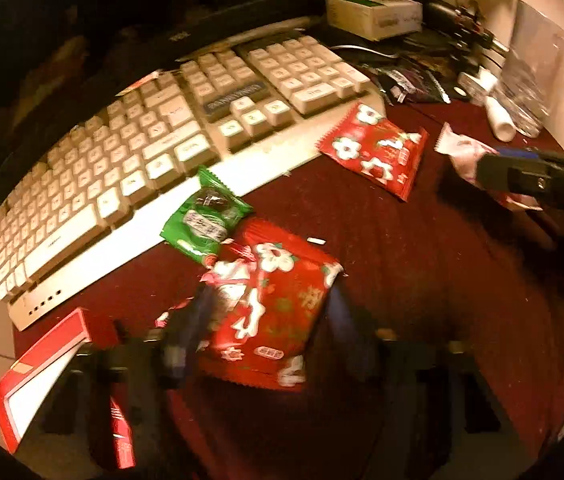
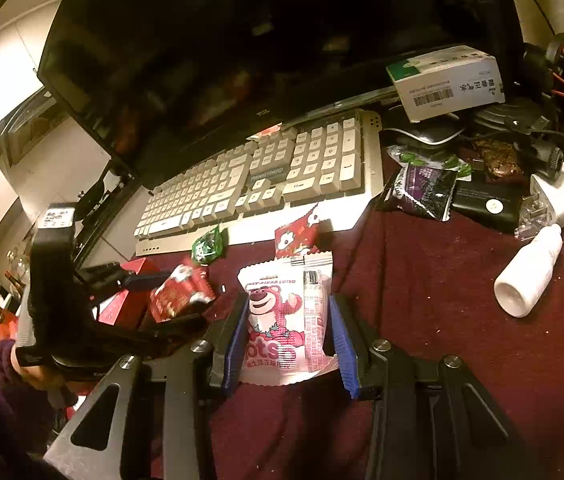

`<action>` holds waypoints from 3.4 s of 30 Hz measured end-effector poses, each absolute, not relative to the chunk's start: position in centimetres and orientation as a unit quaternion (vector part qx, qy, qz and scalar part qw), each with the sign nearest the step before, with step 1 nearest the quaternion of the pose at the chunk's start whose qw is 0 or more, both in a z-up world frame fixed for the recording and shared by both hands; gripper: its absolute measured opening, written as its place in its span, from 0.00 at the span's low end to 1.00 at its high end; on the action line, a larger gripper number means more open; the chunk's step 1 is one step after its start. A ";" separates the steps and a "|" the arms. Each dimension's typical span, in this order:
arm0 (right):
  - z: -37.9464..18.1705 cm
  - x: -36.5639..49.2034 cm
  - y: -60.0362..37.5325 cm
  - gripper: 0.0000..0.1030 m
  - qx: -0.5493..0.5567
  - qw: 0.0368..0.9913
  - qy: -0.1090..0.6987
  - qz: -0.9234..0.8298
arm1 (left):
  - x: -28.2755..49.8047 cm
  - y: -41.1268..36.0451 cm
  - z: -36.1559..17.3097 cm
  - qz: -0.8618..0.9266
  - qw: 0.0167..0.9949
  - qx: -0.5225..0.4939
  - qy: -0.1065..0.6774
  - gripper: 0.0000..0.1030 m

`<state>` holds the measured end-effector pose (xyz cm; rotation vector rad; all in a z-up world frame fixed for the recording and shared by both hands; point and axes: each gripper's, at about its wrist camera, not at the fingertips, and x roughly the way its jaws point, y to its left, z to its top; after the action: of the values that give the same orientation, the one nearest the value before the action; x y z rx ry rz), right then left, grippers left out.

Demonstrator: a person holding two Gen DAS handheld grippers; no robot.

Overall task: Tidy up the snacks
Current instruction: 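Grasp the red flower-print candy with the left gripper while the right regrasps the white wrapper, then carry both snacks over the white tray and open both grippers, then grasp the red-and-white candy with the left gripper while the right grasps the red flower candy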

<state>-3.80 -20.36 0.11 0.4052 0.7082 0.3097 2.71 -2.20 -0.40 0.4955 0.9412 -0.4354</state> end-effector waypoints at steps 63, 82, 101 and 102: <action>1.2 -6.5 4.3 0.39 0.097 0.859 0.371 0.339 | -11.3 17.9 3.4 -0.121 0.920 -0.022 0.373 0.30; 3.7 -1.5 4.7 0.65 0.112 0.869 0.362 0.319 | -9.2 22.3 4.4 0.005 0.926 -0.052 0.373 0.64; 0.2 4.4 -13.8 0.72 0.043 0.907 0.417 0.046 | 0.0 3.2 3.3 -0.123 0.885 0.209 0.398 0.72; 0.0 4.3 -13.7 0.73 0.038 0.906 0.418 0.050 | 0.5 2.6 3.0 -0.132 0.879 0.215 0.404 0.72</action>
<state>4.33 -13.70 -0.05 0.0788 0.8638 0.1027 0.52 2.55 2.95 0.4492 0.8423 -0.2750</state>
